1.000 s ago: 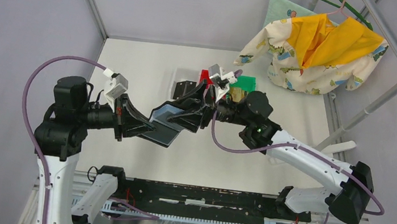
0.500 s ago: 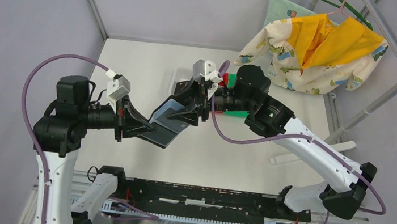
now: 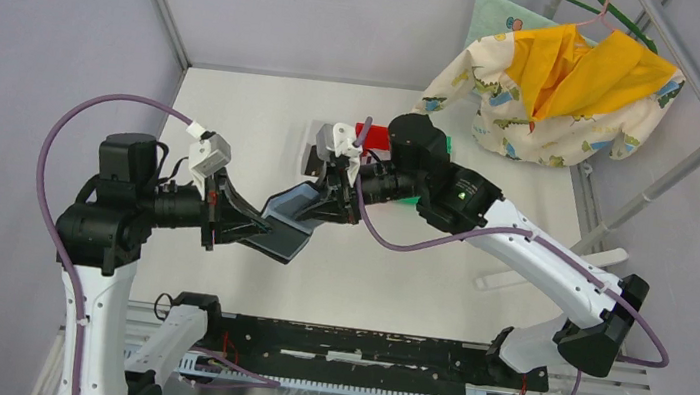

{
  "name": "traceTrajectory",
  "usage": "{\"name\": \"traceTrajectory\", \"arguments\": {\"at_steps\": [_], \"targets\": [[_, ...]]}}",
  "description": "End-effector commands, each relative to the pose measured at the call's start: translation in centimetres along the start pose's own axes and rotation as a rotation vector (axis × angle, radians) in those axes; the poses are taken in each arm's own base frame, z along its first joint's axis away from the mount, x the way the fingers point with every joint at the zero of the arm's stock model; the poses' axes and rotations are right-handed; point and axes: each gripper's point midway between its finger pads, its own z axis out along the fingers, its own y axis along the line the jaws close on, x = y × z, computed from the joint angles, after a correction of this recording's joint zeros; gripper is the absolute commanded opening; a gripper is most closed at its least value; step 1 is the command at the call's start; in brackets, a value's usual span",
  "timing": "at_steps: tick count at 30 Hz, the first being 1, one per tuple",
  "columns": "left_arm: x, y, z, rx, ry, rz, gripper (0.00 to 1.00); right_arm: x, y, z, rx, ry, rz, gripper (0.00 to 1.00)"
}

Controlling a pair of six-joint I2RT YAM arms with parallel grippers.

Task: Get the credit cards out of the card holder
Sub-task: Remove the credit card from the card holder.

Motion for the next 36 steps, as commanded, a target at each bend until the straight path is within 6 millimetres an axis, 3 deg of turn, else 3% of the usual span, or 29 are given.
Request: {"name": "traceTrajectory", "arguments": {"at_steps": [1, 3, 6, 8, 9, 14, 24, 36], "targets": [[-1.4, -0.4, -0.2, 0.016, -0.026, 0.105, 0.06, -3.9, 0.4, -0.5, 0.009, -0.081, -0.067, 0.05], [-1.5, -0.1, -0.1, 0.011, -0.028, 0.104, 0.33, -6.1, 0.2, -0.8, 0.033, -0.159, -0.07, 0.0], [-1.6, -0.1, -0.1, 0.004, -0.038, 0.106, 0.64, -8.8, 1.0, -1.5, 0.036, -0.308, -0.011, 0.0], [-1.6, -0.2, 0.0, 0.01, -0.051, 0.101, 0.77, -9.4, 1.8, -1.9, 0.014, -0.398, 0.04, 0.0], [-1.6, -0.3, 0.0, 0.011, -0.058, 0.105, 0.78, -10.0, 2.2, -2.4, 0.011, -0.449, 0.059, 0.0], [-1.8, -1.1, -0.1, 0.027, -0.085, 0.121, 0.72, -9.9, 3.0, -3.9, 0.015, -0.606, 0.164, 0.0], [-2.8, -3.4, -0.3, 0.138, -0.118, 0.084, 0.4, -7.1, 3.7, -6.0, 0.069, -0.808, 0.297, 0.0], [-1.9, -3.5, -0.1, 0.169, -0.109, 0.03, 0.36, -6.0, 4.5, -5.6, 0.045, -0.974, 0.414, 0.0]]}}
